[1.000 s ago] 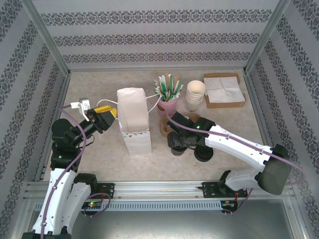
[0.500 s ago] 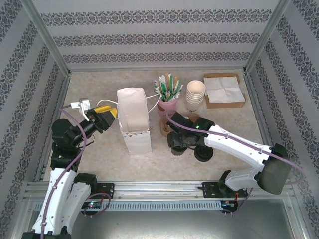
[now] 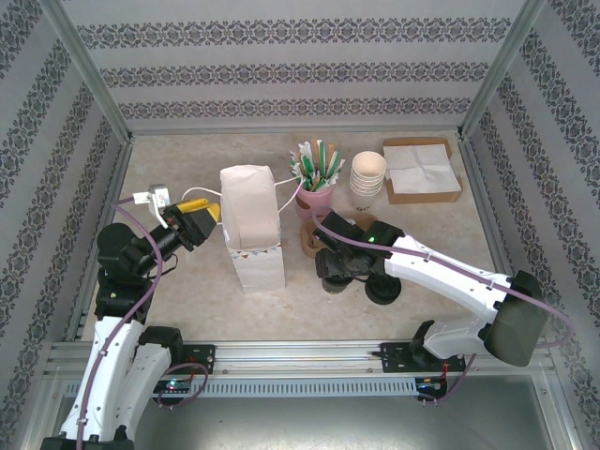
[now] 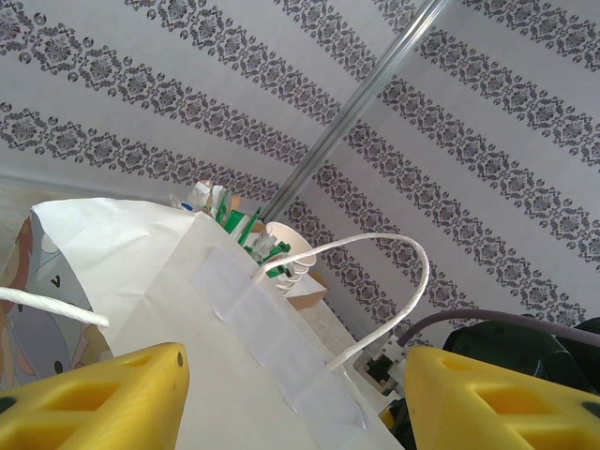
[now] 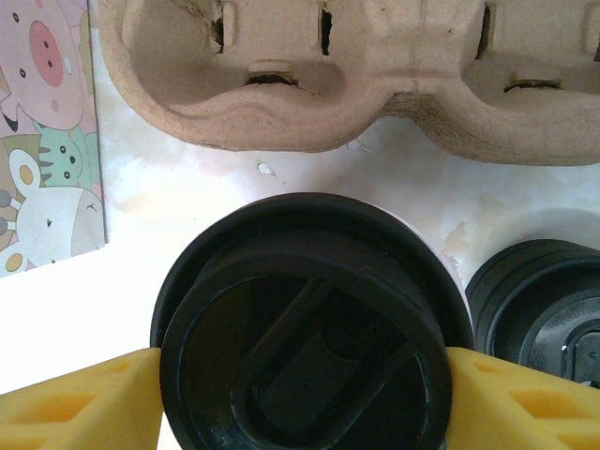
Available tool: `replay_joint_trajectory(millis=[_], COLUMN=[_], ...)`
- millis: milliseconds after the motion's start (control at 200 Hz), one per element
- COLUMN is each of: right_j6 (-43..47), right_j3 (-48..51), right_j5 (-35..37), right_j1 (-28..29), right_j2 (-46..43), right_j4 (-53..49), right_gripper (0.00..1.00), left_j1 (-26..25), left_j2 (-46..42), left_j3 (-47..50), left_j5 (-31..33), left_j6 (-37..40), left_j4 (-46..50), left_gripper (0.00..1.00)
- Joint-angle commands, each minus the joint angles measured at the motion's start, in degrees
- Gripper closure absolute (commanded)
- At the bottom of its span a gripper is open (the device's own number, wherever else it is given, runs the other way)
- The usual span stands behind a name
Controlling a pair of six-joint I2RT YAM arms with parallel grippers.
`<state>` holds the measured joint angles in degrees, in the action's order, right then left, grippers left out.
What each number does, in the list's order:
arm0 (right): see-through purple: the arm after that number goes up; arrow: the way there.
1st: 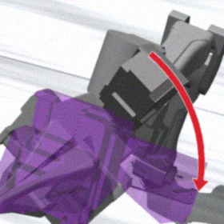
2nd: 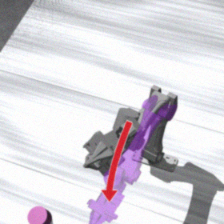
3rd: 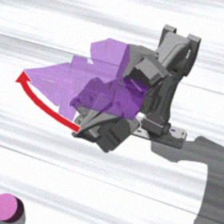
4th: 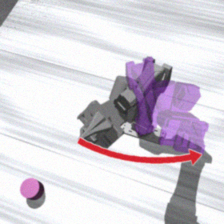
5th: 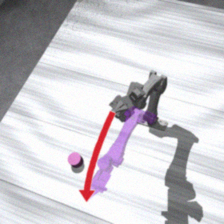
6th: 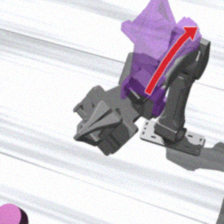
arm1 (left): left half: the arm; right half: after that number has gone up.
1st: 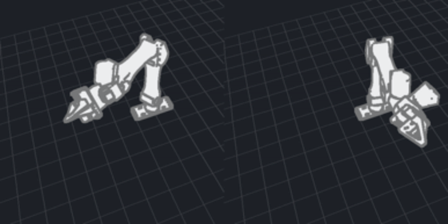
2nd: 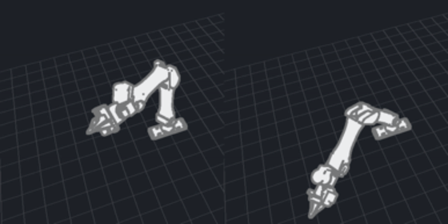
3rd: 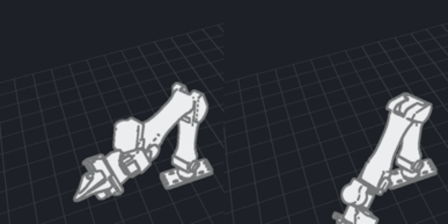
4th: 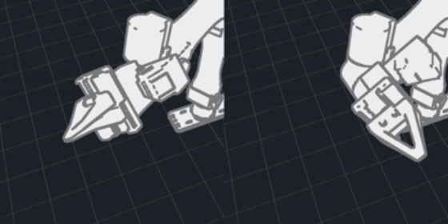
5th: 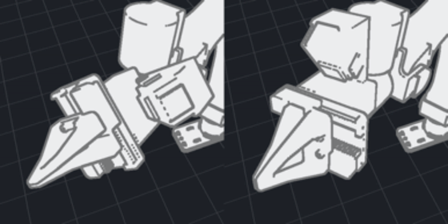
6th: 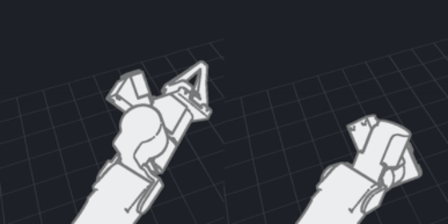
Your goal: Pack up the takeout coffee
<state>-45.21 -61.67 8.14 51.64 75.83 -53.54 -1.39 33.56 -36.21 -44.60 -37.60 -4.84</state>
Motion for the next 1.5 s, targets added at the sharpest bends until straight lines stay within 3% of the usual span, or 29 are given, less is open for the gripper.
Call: replay_joint_trajectory(millis=[0, 1494], right_j6=[-0.60, -3.44], right_j3=[-0.75, 4.76], right_j5=[1.66, -0.15], right_j1=[0.66, 0.75], right_j2=[-1.01, -1.74], right_j4=[-2.61, 0.35], right_gripper=[0.29, 0.28], left_j1=[0.07, 0.11], left_j2=[0.01, 0.19], left_j3=[0.60, 0.67], left_j5=[-0.78, -0.75], left_j6=[-0.31, -0.34], left_j4=[-3.16, -3.29], left_gripper=[0.37, 0.37])
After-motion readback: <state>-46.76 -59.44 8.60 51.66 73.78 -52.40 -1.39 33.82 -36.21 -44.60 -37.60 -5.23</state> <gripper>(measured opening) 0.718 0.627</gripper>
